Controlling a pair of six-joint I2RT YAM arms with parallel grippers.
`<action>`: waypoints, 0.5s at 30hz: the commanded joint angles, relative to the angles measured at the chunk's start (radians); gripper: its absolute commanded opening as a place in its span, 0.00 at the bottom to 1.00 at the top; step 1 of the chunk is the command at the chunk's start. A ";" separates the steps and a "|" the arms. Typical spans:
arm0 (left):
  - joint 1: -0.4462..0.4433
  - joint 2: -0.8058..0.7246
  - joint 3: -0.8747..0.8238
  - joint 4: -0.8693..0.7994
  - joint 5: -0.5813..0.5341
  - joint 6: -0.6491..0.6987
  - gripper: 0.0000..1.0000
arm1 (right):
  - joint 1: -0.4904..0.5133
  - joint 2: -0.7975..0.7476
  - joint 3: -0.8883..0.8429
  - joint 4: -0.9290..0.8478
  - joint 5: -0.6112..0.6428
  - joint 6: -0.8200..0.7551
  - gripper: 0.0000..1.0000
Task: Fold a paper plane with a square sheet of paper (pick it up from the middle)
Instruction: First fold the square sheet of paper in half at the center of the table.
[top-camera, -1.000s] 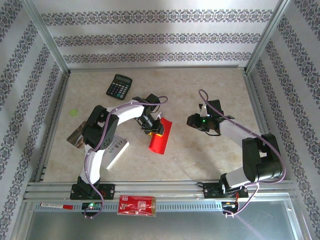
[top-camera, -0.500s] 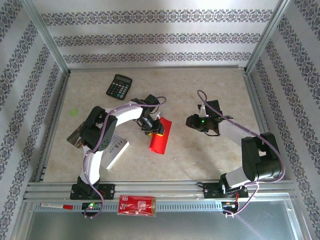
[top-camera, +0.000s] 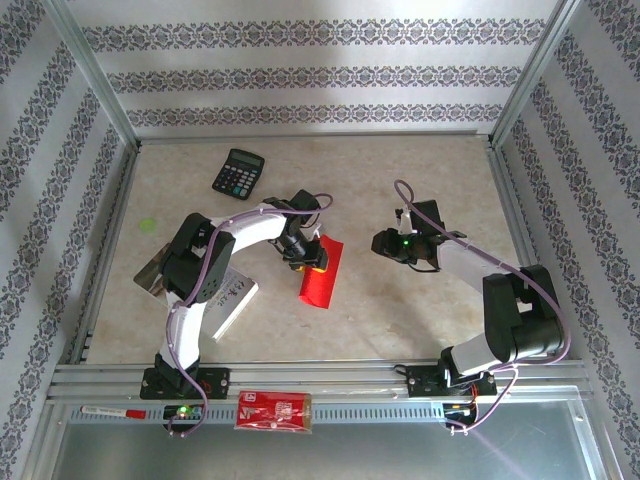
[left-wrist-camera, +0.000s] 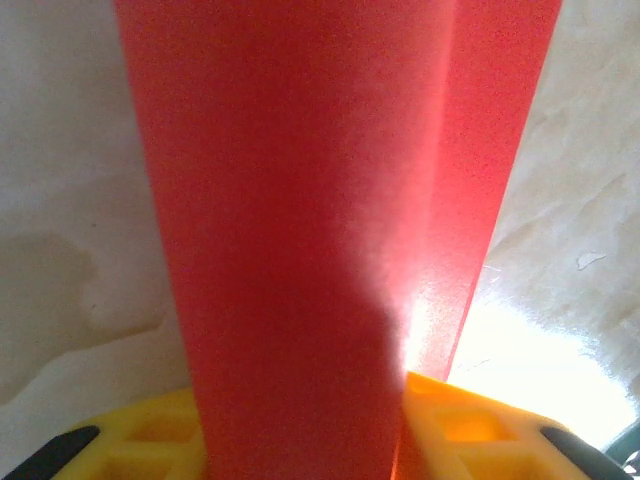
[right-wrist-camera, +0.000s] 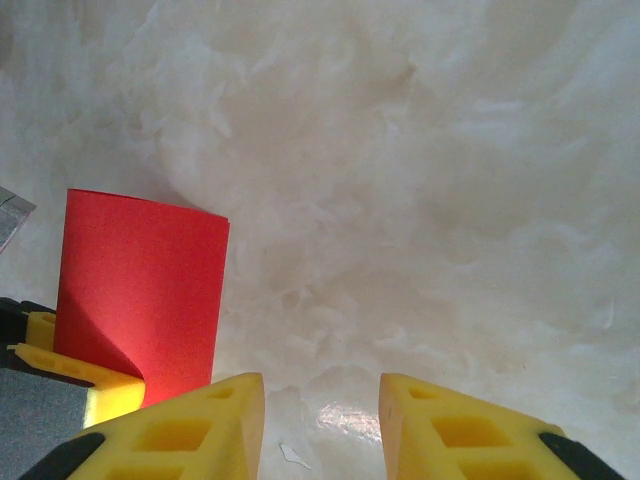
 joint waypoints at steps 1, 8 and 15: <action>-0.022 0.060 -0.051 0.033 -0.085 -0.021 0.37 | 0.012 0.004 -0.006 -0.003 0.020 -0.003 0.36; -0.027 0.060 -0.048 0.033 -0.091 -0.033 0.38 | 0.014 0.007 -0.003 -0.003 0.019 -0.002 0.36; -0.031 0.064 -0.042 0.027 -0.094 -0.028 0.39 | 0.016 0.010 -0.003 -0.003 0.019 -0.004 0.35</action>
